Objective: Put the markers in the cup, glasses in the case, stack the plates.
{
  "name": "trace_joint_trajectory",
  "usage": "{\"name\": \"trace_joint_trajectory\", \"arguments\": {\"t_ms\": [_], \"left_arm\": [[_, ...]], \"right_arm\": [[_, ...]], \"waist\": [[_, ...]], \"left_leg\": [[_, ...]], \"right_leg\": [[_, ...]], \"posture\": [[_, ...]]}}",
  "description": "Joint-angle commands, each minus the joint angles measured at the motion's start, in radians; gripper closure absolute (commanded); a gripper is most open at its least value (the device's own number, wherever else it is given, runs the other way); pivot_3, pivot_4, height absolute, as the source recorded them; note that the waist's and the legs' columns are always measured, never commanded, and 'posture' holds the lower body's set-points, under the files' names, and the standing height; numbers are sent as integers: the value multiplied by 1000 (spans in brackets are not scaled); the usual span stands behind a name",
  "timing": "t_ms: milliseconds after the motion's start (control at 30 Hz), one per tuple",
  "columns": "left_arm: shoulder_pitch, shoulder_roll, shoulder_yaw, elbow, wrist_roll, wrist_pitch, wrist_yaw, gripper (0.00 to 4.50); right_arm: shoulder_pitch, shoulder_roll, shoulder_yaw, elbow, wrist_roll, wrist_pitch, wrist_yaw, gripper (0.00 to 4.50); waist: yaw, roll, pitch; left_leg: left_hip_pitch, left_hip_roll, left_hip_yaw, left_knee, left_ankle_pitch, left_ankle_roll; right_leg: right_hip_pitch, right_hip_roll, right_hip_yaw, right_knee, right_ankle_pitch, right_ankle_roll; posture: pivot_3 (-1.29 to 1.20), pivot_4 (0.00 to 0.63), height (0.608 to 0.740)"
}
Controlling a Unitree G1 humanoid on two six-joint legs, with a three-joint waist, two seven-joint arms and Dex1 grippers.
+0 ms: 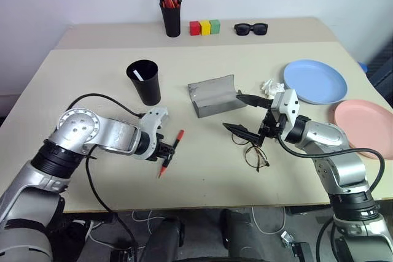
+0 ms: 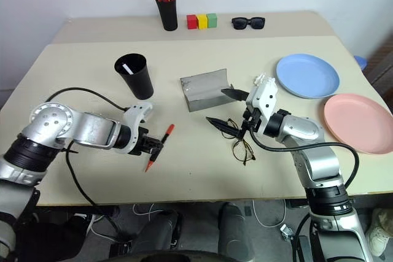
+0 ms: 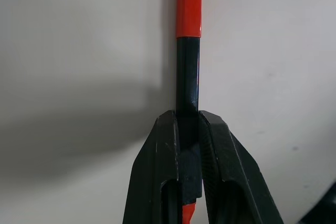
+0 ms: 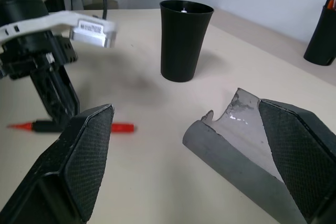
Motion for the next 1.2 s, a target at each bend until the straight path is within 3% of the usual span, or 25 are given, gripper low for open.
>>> {"name": "trace_joint_trajectory", "arguments": {"t_ms": [33,200,300,667,867,967,1133,1200], "left_arm": [[-24,78,8,-68,11,28,-30,4396],[-34,158,31,-111,140,91,-125,4396],[-42,175,40,-137,292,127,-214,4396],[-52,159,52,-212,690,189,-556,4396],[-25,123,72,-227,833,203,-676,4396],[0,100,102,-225,884,228,-707,3101],[2,73,134,-237,957,271,-764,572],[-5,62,154,-235,977,288,-783,572]], "right_arm": [[-12,-1,-18,-6,5,-20,5,0],[-19,-1,-15,-1,4,-21,11,0],[-18,-2,-15,0,4,-21,16,0],[-13,-3,-11,-6,2,-15,22,0],[-7,-4,-7,-11,-7,-15,19,0],[-4,-3,-9,-16,-6,-11,18,0],[-5,-5,-12,-18,-5,-7,18,0],[-4,-4,-12,-20,-4,-6,17,0]], "waist": [[-3,0,0],[-3,0,0],[-3,0,0],[-6,0,0],[-6,-1,1],[-7,-1,1],[-6,-1,1],[-6,-1,1]], "left_leg": [[-1,0,0,0,0,0],[-1,0,0,-1,0,0],[-1,0,1,-1,0,0],[-1,0,1,-2,0,0],[-1,0,1,-2,0,0],[-1,0,1,-2,0,0],[-1,1,1,-2,0,0],[-1,1,1,-2,0,0]], "right_leg": [[-1,0,0,0,0,0],[-1,0,0,0,0,0],[-1,0,0,0,0,0],[-1,0,0,-1,0,0],[-1,0,0,-1,0,0],[-2,0,0,-1,0,0],[-2,0,0,-1,0,0],[-2,0,0,-1,0,1]], "posture": [[0,150,740],[0,150,740],[0,150,740],[0,150,740],[0,150,740],[0,150,740],[0,150,740],[0,150,740]]}}
